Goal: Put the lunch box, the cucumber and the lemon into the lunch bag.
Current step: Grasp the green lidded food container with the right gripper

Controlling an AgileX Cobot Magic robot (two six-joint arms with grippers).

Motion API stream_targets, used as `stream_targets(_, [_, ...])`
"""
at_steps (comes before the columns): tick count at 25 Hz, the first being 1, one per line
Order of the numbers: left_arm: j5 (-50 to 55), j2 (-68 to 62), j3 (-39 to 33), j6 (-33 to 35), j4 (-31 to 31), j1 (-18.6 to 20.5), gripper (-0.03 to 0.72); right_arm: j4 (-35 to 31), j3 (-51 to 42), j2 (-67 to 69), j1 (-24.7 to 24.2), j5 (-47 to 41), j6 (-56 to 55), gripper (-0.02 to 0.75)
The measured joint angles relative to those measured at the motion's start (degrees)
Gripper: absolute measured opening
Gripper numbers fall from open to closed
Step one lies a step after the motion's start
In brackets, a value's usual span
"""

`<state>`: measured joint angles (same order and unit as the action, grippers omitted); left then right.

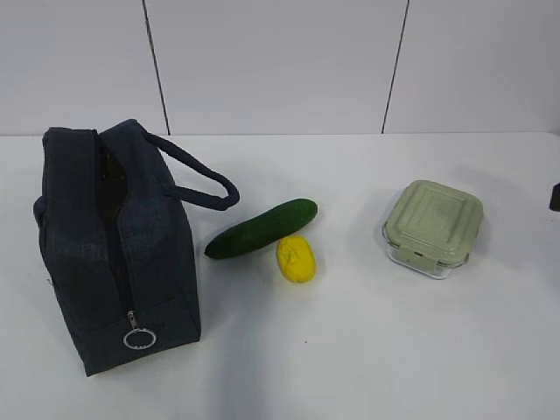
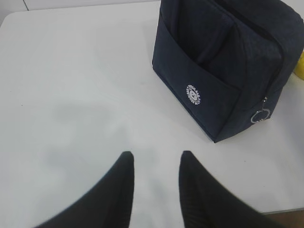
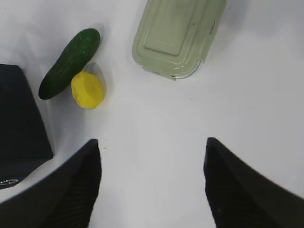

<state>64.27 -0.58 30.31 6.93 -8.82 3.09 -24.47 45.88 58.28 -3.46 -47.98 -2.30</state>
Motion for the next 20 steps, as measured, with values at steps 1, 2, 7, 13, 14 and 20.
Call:
stream_targets(1, [0.0,0.0,0.0,0.0,0.0,0.0,0.236,-0.53,0.68,1.36,0.0,0.1,0.4,0.515])
stream_targets(2, [0.0,0.0,0.0,0.0,0.0,0.0,0.236,-1.15,1.24,2.95,0.0,0.26,1.24,0.515])
stream_targets(7, [0.0,0.0,0.0,0.0,0.0,0.0,0.236,-7.96,3.97,10.68,0.0,0.73,7.81,0.515])
stream_targets(13, [0.0,0.0,0.0,0.0,0.0,0.0,0.236,-23.55,4.39,19.05,-3.1,1.11,21.56,0.515])
stream_targets(14, [0.0,0.0,0.0,0.0,0.0,0.0,0.236,-26.12,4.5,20.54,-4.18,0.85,24.12,0.515])
stream_targets(20, [0.0,0.0,0.0,0.0,0.0,0.0,0.236,-35.08,4.65,28.22,-10.67,-2.53,37.41,0.515])
